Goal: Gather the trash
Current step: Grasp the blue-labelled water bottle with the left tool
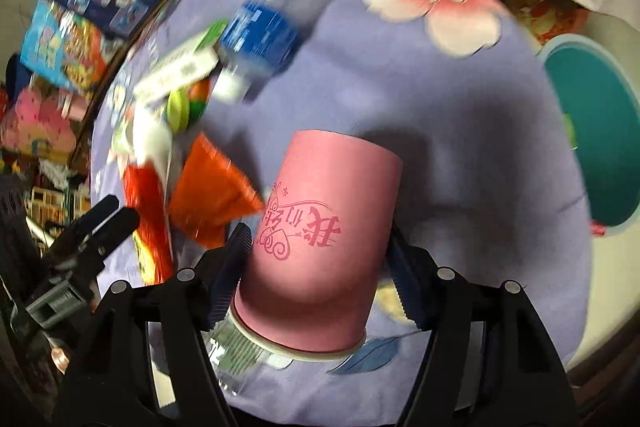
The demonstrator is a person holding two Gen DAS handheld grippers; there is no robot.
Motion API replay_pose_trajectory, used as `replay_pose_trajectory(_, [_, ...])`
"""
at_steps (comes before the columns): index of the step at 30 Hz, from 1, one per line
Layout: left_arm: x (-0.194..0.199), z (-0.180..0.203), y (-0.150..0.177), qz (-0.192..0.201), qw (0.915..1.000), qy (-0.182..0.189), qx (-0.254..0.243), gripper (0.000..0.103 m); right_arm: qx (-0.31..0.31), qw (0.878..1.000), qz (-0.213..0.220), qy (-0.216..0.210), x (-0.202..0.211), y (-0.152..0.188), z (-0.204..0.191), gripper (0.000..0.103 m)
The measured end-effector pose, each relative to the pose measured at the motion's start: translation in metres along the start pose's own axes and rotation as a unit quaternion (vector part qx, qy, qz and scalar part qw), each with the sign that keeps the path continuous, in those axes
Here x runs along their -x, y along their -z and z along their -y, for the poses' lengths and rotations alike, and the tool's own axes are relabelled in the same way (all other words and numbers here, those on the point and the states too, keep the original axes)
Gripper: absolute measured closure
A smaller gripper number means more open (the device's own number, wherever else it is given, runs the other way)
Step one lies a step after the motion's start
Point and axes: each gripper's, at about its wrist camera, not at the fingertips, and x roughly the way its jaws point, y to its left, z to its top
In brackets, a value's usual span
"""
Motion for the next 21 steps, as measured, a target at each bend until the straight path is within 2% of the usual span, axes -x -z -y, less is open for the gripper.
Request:
replay_pose_trajectory(7, [-0.021, 0.033, -0.051, -0.003, 0.9987, 0.004, -0.05, 0.004, -0.021, 1.0, 0.02, 0.01, 0.013, -0.046, 0.03, 0.038])
replay_pose_trajectory(14, [-0.073, 0.062, -0.107, -0.025, 0.9936, -0.021, -0.108, 0.004, -0.04, 0.999, 0.027, -0.006, 0.01, -0.083, 0.056, 0.037])
replay_pose_trajectory(21, [-0.121, 0.086, -0.132, -0.055, 0.9873, -0.044, -0.142, 0.004, -0.05, 0.998, 0.024, -0.018, 0.002, -0.103, 0.074, 0.037])
